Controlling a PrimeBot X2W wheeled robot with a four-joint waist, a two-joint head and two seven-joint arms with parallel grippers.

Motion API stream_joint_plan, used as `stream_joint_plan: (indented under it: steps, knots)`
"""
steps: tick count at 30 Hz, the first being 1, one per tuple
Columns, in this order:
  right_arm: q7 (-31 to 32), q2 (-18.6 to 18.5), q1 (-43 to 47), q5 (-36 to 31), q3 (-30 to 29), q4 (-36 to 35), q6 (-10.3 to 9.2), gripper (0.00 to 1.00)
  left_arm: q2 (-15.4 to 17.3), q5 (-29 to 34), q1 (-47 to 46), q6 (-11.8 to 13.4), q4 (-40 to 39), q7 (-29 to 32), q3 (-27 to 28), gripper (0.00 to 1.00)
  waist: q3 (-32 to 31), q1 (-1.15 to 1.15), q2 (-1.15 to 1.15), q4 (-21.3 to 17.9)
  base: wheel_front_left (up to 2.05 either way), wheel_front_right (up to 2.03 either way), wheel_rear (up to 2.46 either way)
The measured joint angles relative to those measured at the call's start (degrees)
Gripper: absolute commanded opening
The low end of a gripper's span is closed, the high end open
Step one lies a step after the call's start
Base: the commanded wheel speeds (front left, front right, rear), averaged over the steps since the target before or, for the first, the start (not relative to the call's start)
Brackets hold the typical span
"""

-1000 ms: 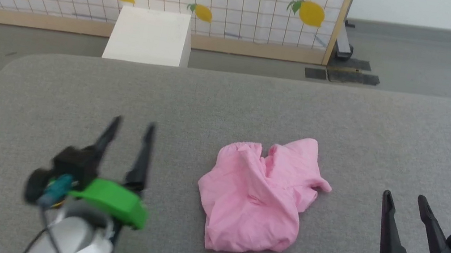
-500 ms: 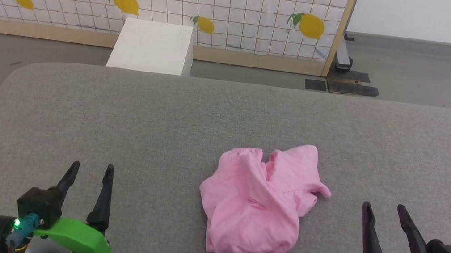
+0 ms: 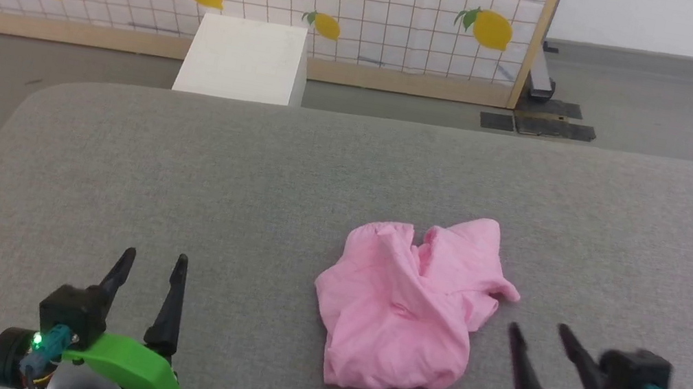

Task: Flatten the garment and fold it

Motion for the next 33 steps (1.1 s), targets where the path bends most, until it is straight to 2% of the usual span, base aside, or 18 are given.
stream_joint_plan:
  steps: [5,12,19,20,21,22,25,28,33]
  knots:
    - [7.8,-0.2,-7.1,1.2,6.0,4.6,0.00,1.00,-0.5,0.0,-1.0,0.0,-0.2,0.2,-0.7,1.00,1.1,0.00,0.00,1.4,0.00,0.00,0.00]
    - [15.8,-4.1,-19.0,6.1,15.4,11.1,0.00,1.00,-1.3,0.0,-3.3,-0.1,-0.2,-0.4,-1.1,1.00,3.1,0.00,0.00,4.0,0.00,0.00,0.00]
    - [20.9,-7.7,-28.3,10.6,23.1,19.1,0.00,1.00,-2.4,0.0,-5.0,-0.5,0.8,-1.0,-1.3,1.00,5.1,0.00,0.00,6.7,0.00,0.00,0.00]
    - [21.4,-8.2,-29.1,11.2,24.1,20.2,0.00,0.92,-2.5,0.0,-5.1,-0.6,1.0,-1.0,-1.3,1.00,5.4,0.00,0.00,7.0,0.00,0.00,0.00]
    - [21.8,-8.5,-29.8,11.8,24.7,20.9,0.00,0.42,-2.5,0.0,-5.2,-0.6,1.3,-1.2,-1.3,1.00,5.6,0.00,0.00,7.2,0.00,0.00,0.00]
    - [21.9,-8.8,-30.4,12.4,25.5,21.7,0.00,0.00,-2.5,0.0,-5.2,-0.9,1.5,-1.4,-1.3,1.00,5.8,0.00,0.00,7.4,0.00,0.00,0.00]
    - [21.8,-9.6,-31.8,13.7,27.2,23.3,0.00,0.00,-2.6,0.0,-5.2,-1.1,2.3,-1.5,-1.2,1.00,6.3,0.00,0.00,7.7,0.00,0.00,0.00]
    - [19.0,-10.2,-32.5,14.3,27.2,23.3,0.00,0.00,-2.6,0.0,-5.3,-1.1,2.6,-1.7,-1.1,1.00,6.2,0.00,0.00,7.3,0.00,0.00,0.00]
    - [13.5,-11.0,-32.1,14.1,23.0,20.8,0.00,0.00,-2.6,0.0,-5.3,-1.0,2.6,-1.8,-0.9,1.00,5.5,0.00,0.00,6.0,0.00,0.00,0.00]
